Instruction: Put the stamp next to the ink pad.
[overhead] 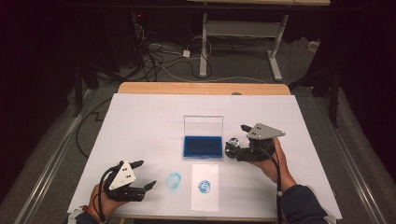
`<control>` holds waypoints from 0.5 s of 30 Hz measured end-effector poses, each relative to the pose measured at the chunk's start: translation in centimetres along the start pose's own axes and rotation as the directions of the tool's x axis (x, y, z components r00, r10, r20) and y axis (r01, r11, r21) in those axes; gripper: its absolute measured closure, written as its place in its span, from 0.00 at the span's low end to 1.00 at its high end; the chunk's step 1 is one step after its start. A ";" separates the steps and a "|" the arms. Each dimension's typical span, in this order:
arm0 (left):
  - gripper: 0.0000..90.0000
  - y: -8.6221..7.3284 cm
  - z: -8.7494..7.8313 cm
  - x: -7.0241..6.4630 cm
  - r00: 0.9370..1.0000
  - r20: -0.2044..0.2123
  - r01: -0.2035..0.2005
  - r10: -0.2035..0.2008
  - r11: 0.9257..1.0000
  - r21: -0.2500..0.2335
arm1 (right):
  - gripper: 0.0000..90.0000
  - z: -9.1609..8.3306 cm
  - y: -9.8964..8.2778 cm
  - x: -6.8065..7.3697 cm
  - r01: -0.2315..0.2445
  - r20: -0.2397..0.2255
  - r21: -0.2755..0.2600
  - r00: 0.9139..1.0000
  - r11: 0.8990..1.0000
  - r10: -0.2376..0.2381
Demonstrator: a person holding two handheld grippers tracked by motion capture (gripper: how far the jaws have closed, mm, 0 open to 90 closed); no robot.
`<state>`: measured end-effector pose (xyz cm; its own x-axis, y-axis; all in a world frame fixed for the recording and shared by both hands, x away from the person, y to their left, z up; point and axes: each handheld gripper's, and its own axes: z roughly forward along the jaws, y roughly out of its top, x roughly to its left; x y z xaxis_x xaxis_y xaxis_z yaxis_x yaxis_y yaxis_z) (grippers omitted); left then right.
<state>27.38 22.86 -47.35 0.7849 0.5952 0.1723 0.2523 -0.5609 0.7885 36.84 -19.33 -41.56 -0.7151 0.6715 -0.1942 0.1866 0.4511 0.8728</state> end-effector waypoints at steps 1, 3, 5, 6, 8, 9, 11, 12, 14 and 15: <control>0.22 0.0 0.0 0.0 1.000 0.000 -0.002 0.002 1.000 0.002 | 0.20 -0.1 0.0 0.1 0.004 -0.002 -0.001 1.000 1.000 -0.004; 0.22 0.0 0.0 0.0 1.000 0.002 -0.001 0.001 1.000 0.001 | 0.20 -0.3 0.1 0.3 0.015 0.004 0.002 1.000 1.000 -0.015; 0.22 0.0 0.1 0.0 1.000 0.005 -0.002 0.002 1.000 0.003 | 0.20 -0.5 0.2 0.4 0.020 -0.004 0.001 1.000 1.000 -0.020; 0.22 0.0 0.1 -0.1 1.000 0.007 -0.004 0.004 1.000 0.007 | 0.20 -0.7 0.2 0.5 0.022 -0.004 0.003 1.000 1.000 -0.022; 0.22 0.0 0.1 -0.1 1.000 0.004 -0.005 0.005 1.000 0.008 | 0.20 -0.9 0.2 0.7 0.031 -0.011 -0.002 0.999 1.000 -0.031; 0.22 0.0 0.1 -0.1 1.000 0.002 -0.003 0.003 1.000 0.003 | 0.20 -1.0 0.3 0.7 0.034 -0.018 -0.002 0.999 0.999 -0.034; 0.22 0.0 0.1 0.0 1.000 -0.001 0.000 0.000 1.000 -0.003 | 0.20 -1.2 0.3 0.9 0.031 -0.035 -0.010 0.999 0.999 -0.031; 0.22 0.0 0.1 0.0 1.000 -0.002 -0.001 0.001 1.000 -0.002 | 0.20 -1.2 0.3 0.9 0.036 -0.034 -0.010 0.999 0.999 -0.036; 0.22 0.0 0.1 -0.1 1.000 -0.001 -0.003 0.003 1.000 0.000 | 0.20 -1.4 0.3 1.1 0.049 -0.033 -0.003 0.998 0.999 -0.049; 0.22 0.0 0.1 -0.1 1.000 -0.001 -0.004 0.004 1.000 0.002 | 0.20 -1.5 0.3 1.1 0.054 -0.029 -0.004 0.998 0.999 -0.054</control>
<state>27.39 22.72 -47.44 0.7854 0.5933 0.1764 0.2497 -0.5646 0.7867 35.06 -19.32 -40.86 -0.7431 0.6291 -0.2281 0.1453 0.4845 0.8626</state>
